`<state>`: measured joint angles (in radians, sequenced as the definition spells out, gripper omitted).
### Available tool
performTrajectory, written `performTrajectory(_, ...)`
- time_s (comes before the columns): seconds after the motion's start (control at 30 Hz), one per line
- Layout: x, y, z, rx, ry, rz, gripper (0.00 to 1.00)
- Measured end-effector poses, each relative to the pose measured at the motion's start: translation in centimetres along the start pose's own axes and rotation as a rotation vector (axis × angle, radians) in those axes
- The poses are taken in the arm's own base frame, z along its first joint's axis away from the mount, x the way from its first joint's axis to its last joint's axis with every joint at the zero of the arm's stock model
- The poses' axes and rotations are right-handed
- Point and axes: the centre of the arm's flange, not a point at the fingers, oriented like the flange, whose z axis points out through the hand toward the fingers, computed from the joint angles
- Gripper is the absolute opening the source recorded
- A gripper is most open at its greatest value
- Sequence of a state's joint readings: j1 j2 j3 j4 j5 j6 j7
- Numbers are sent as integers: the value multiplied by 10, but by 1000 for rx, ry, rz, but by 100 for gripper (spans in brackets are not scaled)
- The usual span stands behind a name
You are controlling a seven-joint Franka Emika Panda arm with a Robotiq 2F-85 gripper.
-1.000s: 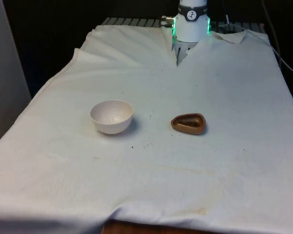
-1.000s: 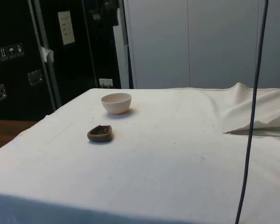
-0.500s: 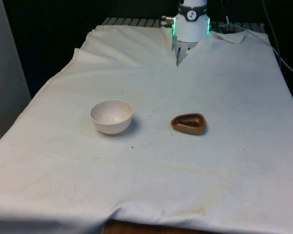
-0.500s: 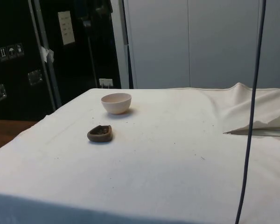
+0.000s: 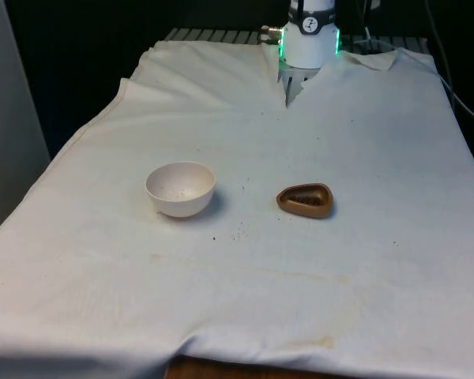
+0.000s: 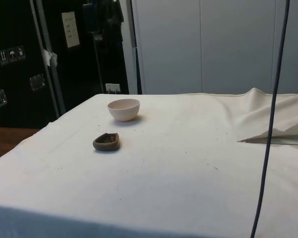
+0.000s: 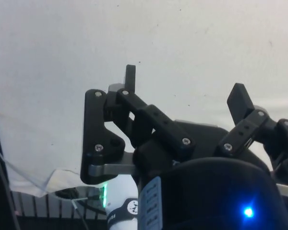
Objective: Pour the coffee beans from the cup into the bowl.
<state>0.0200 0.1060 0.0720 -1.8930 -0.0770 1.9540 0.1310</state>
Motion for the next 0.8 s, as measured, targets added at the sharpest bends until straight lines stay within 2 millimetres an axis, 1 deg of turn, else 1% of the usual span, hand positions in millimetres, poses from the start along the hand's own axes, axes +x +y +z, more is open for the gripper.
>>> performTrajectory(0.33, -10, -3, 9, -37, -9, -35, 100)
performTrajectory(0.43, -8, -12, 19, -45, -5, -53, 100)
performTrajectory(0.47, -8, -12, 19, -45, -5, -53, 100)
performTrajectory(0.63, 0, -25, 33, -57, -4, -61, 100)
performTrajectory(0.77, 4, -42, 44, -67, -4, -68, 100)
performTrajectory(0.8, 4, -42, 44, -67, -4, -68, 100)
